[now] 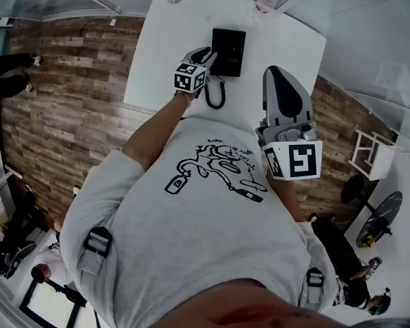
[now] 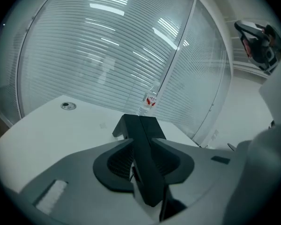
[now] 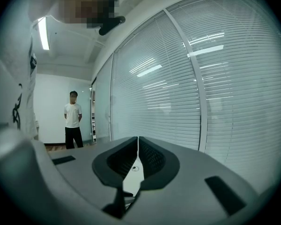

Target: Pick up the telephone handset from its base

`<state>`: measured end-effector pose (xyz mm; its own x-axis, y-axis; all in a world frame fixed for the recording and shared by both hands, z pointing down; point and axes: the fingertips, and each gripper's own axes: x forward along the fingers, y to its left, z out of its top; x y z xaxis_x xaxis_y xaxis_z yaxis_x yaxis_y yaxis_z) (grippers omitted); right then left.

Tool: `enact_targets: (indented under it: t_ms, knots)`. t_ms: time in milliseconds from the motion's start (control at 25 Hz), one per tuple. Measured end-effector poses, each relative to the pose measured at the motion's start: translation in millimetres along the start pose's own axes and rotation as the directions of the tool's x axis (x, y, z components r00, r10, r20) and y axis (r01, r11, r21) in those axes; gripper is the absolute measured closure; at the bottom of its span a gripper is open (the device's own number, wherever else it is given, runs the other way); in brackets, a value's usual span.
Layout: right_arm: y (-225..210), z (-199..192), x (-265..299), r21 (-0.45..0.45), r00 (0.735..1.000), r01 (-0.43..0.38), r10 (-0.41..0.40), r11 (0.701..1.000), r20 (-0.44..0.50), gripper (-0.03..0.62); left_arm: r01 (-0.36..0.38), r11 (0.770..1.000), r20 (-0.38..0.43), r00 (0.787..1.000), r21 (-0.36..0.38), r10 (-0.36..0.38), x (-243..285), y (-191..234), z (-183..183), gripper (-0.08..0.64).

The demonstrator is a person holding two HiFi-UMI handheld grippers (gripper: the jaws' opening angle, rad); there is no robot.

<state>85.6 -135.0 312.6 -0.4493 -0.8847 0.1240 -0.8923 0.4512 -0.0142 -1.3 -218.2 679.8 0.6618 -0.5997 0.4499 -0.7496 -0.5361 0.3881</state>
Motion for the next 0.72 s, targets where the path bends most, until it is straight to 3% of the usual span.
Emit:
enact_targets:
  t_ms: [200, 360, 720]
  knots:
    - [-4.0, -2.7, 1.5, 0.008, 1.000, 0.003, -0.003, 1.000, -0.009, 0.583, 0.002, 0.998, -0.044, 0.999, -0.062, -0.004, 17.2, 9.2, -16.5, 0.422]
    - [-5.7, -4.0, 3.0, 0.011, 1.000, 0.002, -0.002, 1.000, -0.014, 0.583, 0.061, 0.994, -0.063, 0.996, -0.096, -0.067, 29.4, 8.7, -25.9, 0.402]
    - [-7.7, -7.0, 2.2, 0.023, 1.000, 0.003, -0.003, 1.000, -0.010, 0.583, 0.084, 0.990, -0.065, 0.994, -0.116, -0.091, 27.8, 7.2, -26.2, 0.440]
